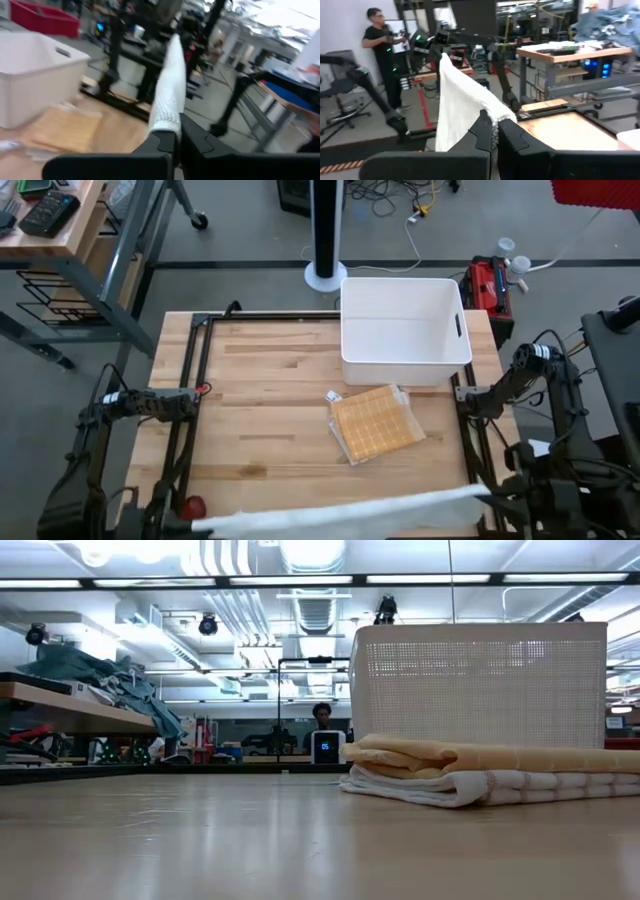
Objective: Fold towel
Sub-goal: Fold the white checkered towel
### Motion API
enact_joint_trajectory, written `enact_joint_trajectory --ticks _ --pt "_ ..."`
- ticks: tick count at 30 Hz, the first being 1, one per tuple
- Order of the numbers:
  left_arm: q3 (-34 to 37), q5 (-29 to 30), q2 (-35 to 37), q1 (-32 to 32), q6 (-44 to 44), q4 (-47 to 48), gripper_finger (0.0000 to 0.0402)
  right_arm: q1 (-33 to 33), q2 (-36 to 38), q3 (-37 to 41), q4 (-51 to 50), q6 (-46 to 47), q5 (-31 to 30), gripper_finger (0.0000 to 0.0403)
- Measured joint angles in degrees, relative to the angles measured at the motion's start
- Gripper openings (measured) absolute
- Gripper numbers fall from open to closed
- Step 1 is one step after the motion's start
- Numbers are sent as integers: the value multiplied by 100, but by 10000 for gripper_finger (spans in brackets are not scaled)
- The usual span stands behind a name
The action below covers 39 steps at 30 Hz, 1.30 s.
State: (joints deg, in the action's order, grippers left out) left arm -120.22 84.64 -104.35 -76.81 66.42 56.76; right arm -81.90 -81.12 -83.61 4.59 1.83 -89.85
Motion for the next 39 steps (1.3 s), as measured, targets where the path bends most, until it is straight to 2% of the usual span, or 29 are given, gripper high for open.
enact_joint_trajectory --ticks 3,5,8,10,13,15,19,21,22,27,31,35,39 --pt "3 230 24 71 1044 1118 0 274 18 15 -78 57 -22 0" --pt "203 206 47 193 2171 1961 0 464 19 46 -507 493 -20 0" --pt "719 -172 52 410 4118 3061 0 732 11 74 -1739 1823 -15 0" --pt "1199 -593 127 534 5157 3303 0 852 11 76 -2776 2875 -6 0" --pt "2172 -921 533 640 5740 3155 0 1019 80 79 -4580 4840 67 0" --pt "2793 -1071 818 710 6174 3191 0 1210 109 76 -5952 6407 338 0" --pt "3990 -1385 1410 824 6281 2704 0 1809 -45 137 -8562 9545 1386 0" --pt "4532 -1361 1692 895 6286 2472 0 2169 -203 268 -9410 10567 1988 0" --pt "4828 -1365 1821 923 6289 2411 0 2335 -245 386 -9441 10784 2233 0" --pt "6167 -1375 2471 1091 6279 2098 0 3118 -87 888 -9302 10353 2826 0" --pt "7075 -1380 2892 1164 6273 1757 0 3676 -115 969 -9251 9973 3337 0" --pt "7876 -1382 3311 1241 6225 1256 0 4214 -169 979 -9156 9456 3578 1" --pt "8584 -1363 3672 1351 6141 918 0 4848 -190 981 -9106 8826 3905 17"
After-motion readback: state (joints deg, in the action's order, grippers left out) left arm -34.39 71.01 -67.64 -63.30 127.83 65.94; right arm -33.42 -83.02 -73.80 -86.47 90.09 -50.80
